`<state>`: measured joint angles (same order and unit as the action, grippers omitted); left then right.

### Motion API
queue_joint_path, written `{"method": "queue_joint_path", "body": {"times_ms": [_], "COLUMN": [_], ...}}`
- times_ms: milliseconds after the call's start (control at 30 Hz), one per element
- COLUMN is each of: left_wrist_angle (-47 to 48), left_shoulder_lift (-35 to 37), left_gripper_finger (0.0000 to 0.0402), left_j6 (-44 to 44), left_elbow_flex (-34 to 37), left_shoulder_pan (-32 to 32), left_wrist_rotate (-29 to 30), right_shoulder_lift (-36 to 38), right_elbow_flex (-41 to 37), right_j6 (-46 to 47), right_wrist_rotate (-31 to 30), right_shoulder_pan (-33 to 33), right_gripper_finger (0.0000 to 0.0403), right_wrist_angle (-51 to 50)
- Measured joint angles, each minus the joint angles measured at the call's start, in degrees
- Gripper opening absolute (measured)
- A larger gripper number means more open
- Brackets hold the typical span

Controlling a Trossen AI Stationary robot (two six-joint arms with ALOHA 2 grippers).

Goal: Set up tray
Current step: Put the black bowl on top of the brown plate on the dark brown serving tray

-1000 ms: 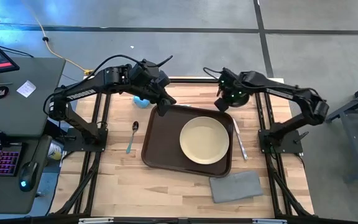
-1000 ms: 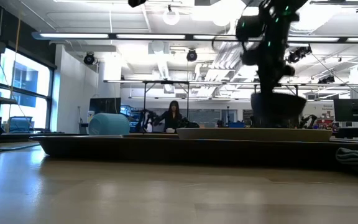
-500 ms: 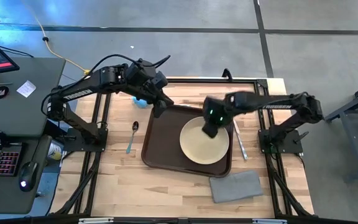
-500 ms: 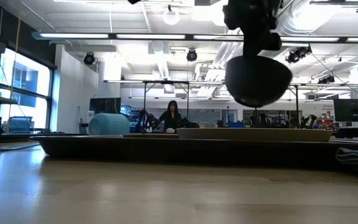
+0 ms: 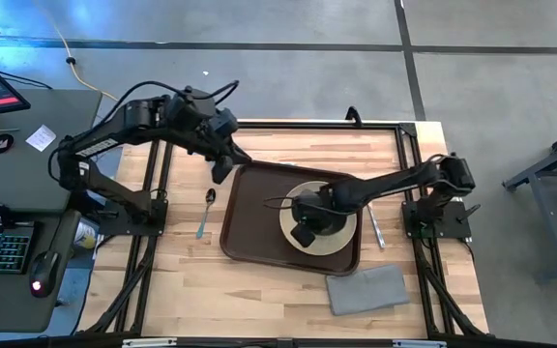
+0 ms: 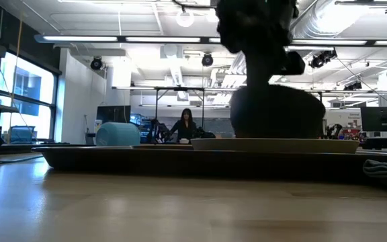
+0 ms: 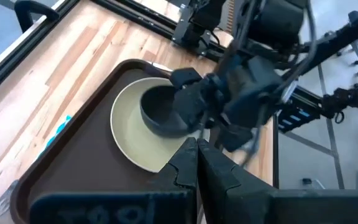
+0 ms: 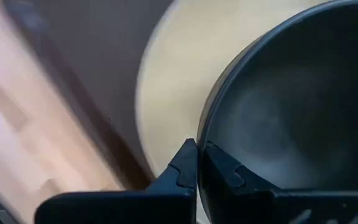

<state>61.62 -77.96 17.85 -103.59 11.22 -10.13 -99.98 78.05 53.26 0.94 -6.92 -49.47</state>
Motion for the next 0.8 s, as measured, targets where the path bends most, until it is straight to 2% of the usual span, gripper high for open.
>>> {"method": "queue_joint_path", "body": {"times_ms": [300, 633, 800], "left_wrist_angle": [5.0, 5.7, 6.0], "left_shoulder_lift": [3.1, 3.7, 3.7], "left_gripper_finger": [0.0046, 0.0046, 0.0046], "left_j6": [-0.9, -1.0, -1.1], "left_elbow_flex": [0.0, 0.0, 0.0], "left_shoulder_pan": [0.0, 0.0, 0.0], "left_wrist_rotate": [0.2, 0.2, 0.1], "right_shoulder_lift": [-2.6, -2.6, -2.6], "right_elbow_flex": [-0.2, -0.2, -0.2], "right_j6": [2.3, 2.8, 3.9], "right_wrist_rotate": [-0.4, -0.8, -2.1], "right_shoulder_pan": [0.2, 1.8, 2.1], "right_gripper_finger": [0.0026, 0.0051, 0.0081], "right_wrist_angle": [2.0, 5.8, 6.4]}}
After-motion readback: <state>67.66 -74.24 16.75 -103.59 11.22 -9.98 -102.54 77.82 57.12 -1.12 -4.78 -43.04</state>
